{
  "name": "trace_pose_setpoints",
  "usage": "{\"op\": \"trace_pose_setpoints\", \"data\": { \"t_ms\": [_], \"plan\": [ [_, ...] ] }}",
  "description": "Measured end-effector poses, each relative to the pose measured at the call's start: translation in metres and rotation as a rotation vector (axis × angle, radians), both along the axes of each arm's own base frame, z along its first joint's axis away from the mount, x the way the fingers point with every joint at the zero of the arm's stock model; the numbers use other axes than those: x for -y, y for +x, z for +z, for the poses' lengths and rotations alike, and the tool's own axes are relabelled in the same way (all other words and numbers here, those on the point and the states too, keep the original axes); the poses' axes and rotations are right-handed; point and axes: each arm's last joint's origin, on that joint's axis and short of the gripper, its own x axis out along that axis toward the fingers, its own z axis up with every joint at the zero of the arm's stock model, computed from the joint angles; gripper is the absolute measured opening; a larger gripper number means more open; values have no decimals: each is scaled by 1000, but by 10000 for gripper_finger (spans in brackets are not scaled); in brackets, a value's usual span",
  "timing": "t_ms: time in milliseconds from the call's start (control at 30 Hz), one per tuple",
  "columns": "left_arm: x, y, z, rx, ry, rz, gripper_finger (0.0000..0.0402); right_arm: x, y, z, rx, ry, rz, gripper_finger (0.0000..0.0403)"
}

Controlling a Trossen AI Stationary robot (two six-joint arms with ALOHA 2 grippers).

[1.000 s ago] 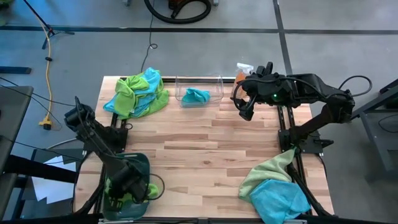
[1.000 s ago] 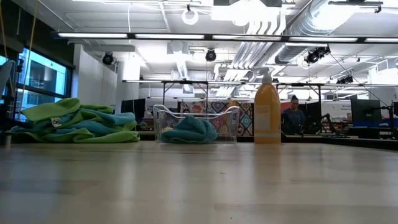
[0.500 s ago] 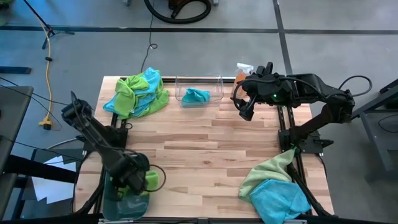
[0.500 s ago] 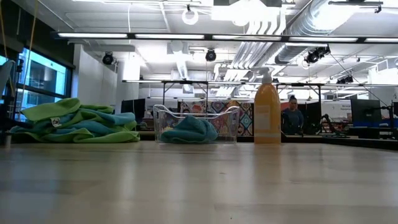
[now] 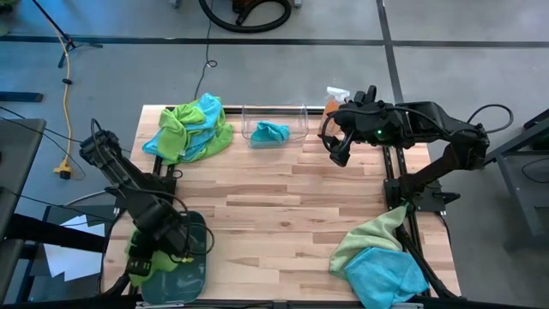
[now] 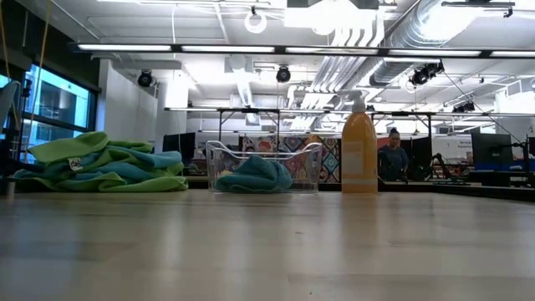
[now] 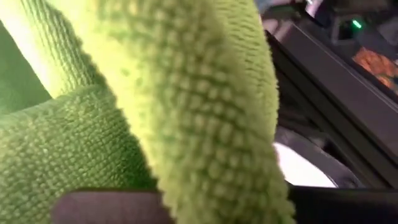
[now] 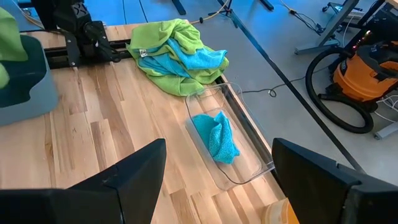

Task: Sort microfiber towel by color & place in baskets
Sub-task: Put the green microfiber towel into the blue bin

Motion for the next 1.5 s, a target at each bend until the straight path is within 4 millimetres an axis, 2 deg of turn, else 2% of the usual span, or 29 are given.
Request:
{"op": "trace_pose_setpoints", "data": {
  "t_ms": [200, 433, 767, 1067, 1200, 1500],
  "plan": [
    [9, 16, -17, 86, 18, 13, 0, 0, 0, 0, 1, 0, 0, 291],
    [20, 30, -59, 133, 65, -13, 0, 0, 0, 0, 1, 1, 0, 291],
    [31, 29, -81, 379, 245, -1, 0, 0, 0, 0, 6, 8, -5, 291],
    [30, 22, -98, 443, 401, 77, 7, 0, 0, 0, 13, 21, -15, 291],
    [28, 20, -101, 417, 402, 72, 41, 0, 0, 0, 15, 23, -16, 291],
    [32, 23, -91, 391, 362, 77, 166, 0, 0, 0, 21, 32, -23, 291]
  ]
}}
